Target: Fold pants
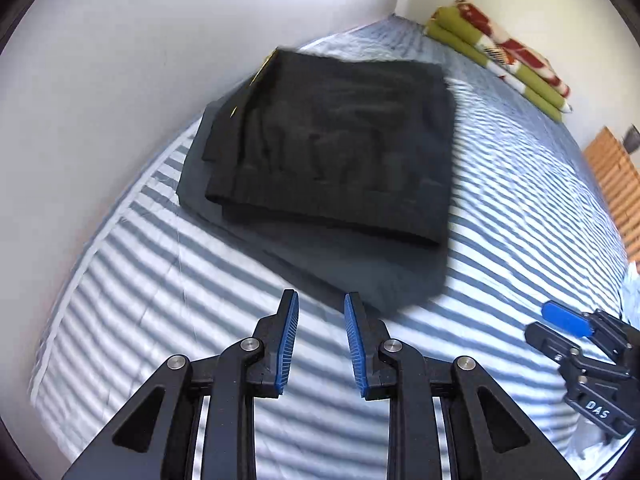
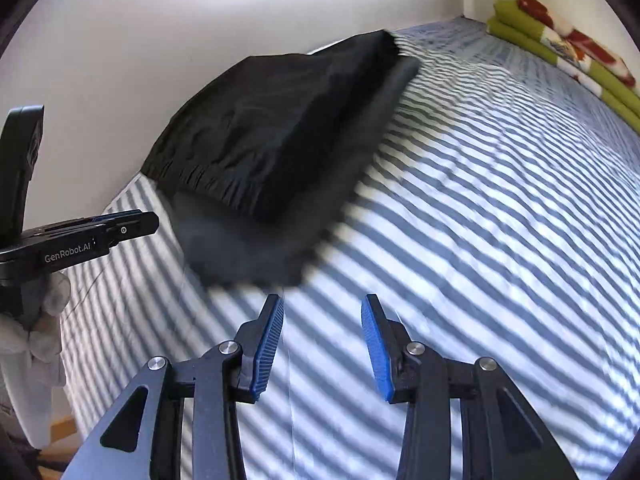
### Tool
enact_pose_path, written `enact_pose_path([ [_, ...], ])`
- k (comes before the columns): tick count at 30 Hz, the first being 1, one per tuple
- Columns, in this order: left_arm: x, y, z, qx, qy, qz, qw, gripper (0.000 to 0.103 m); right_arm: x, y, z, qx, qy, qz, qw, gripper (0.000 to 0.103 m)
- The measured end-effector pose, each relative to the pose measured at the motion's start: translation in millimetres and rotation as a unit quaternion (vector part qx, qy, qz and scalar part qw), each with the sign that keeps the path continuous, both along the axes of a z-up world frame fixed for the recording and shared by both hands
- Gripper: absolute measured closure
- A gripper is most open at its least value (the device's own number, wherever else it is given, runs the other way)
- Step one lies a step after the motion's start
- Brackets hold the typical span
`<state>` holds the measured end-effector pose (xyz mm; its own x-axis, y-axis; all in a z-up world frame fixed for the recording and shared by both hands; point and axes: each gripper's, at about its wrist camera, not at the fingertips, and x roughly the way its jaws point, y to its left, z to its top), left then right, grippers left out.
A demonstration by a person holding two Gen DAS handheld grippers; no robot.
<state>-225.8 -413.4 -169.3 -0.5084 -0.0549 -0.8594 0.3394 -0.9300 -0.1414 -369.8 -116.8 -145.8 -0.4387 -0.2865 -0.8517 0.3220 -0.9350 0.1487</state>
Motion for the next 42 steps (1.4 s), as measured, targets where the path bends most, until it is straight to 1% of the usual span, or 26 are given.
enact_pose_path([
  [1, 9, 15, 12, -0.004, 0.01, -0.005, 0.9999, 0.076, 14, 9, 9, -0.002, 0.004, -0.003, 1.0, 0.066],
  [2, 15, 30, 24, -0.01, 0.019, -0.01, 0.9997, 0.072, 28, 20, 20, -0.004, 0.008, -0.006, 1.0, 0.066],
  [5, 51, 81, 69, -0.033, 0.063, -0.037, 0.9968, 0.064, 78, 51, 59, -0.002, 0.035, -0.016, 0.999, 0.066],
  [7, 71, 107, 94, -0.037, 0.086, -0.055, 0.9941, 0.063, 111, 67, 84, 0.003, 0.06, -0.018, 0.998, 0.066],
  [10, 115, 161, 139, -0.053, 0.114, -0.085, 0.9884, 0.063, 168, 91, 122, 0.006, 0.094, -0.022, 0.995, 0.066],
  [11, 129, 179, 150, -0.056, 0.125, -0.095, 0.9861, 0.063, 183, 98, 131, 0.007, 0.102, -0.026, 0.994, 0.066],
  [13, 160, 214, 173, -0.053, 0.147, -0.114, 0.9811, 0.062, 218, 113, 152, 0.011, 0.124, -0.035, 0.992, 0.066],
  [16, 204, 269, 209, -0.056, 0.18, -0.134, 0.973, 0.057, 266, 128, 171, 0.005, 0.146, -0.046, 0.988, 0.066],
  [19, 245, 321, 243, -0.058, 0.203, -0.159, 0.9644, 0.056, 309, 151, 188, -0.013, 0.162, -0.064, 0.985, 0.066],
  [22, 271, 363, 269, -0.071, 0.218, -0.183, 0.956, 0.056, 342, 174, 201, -0.022, 0.174, -0.079, 0.981, 0.066],
  [24, 287, 393, 294, -0.08, 0.226, -0.196, 0.9508, 0.056, 361, 188, 208, -0.023, 0.182, -0.087, 0.979, 0.066],
  [26, 298, 413, 305, -0.09, 0.234, -0.202, 0.9469, 0.052, 375, 200, 213, -0.017, 0.191, -0.097, 0.977, 0.065],
  [28, 306, 425, 306, -0.089, 0.236, -0.201, 0.9465, 0.047, 386, 211, 214, -0.013, 0.197, -0.106, 0.975, 0.065],
  [30, 312, 429, 294, -0.084, 0.228, -0.195, 0.9501, 0.046, 394, 218, 209, -0.009, 0.198, -0.113, 0.974, 0.065],
  [32, 317, 427, 274, -0.078, 0.215, -0.182, 0.9563, 0.046, 398, 222, 199, -0.001, 0.195, -0.122, 0.973, 0.064],
  [34, 308, 401, 235, -0.076, 0.199, -0.168, 0.9626, 0.046, 402, 225, 187, 0.003, 0.187, -0.127, 0.974, 0.064],
  [36, 314, 390, 213, -0.082, 0.185, -0.15, 0.9678, 0.045, 407, 228, 173, 0.002, 0.177, -0.129, 0.976, 0.064],
  [37, 319, 386, 205, -0.084, 0.182, -0.14, 0.9698, 0.042, 410, 229, 168, 0.001, 0.173, -0.13, 0.976, 0.064],
  [38, 319, 375, 195, -0.083, 0.18, -0.13, 0.9716, 0.036, 414, 229, 163, 0.002, 0.17, -0.133, 0.976, 0.064],
  [40, 328, 362, 182, -0.071, 0.178, -0.108, 0.9755, 0.028, 423, 231, 156, 0.006, 0.171, -0.14, 0.975, 0.064],
  [41, 332, 356, 176, -0.066, 0.175, -0.1, 0.9772, 0.024, 429, 231, 153, 0.007, 0.174, -0.145, 0.974, 0.064],
  [42, 337, 352, 171, -0.067, 0.172, -0.094, 0.9784, 0.023, 434, 231, 151, 0.008, 0.177, -0.149, 0.973, 0.062],
])
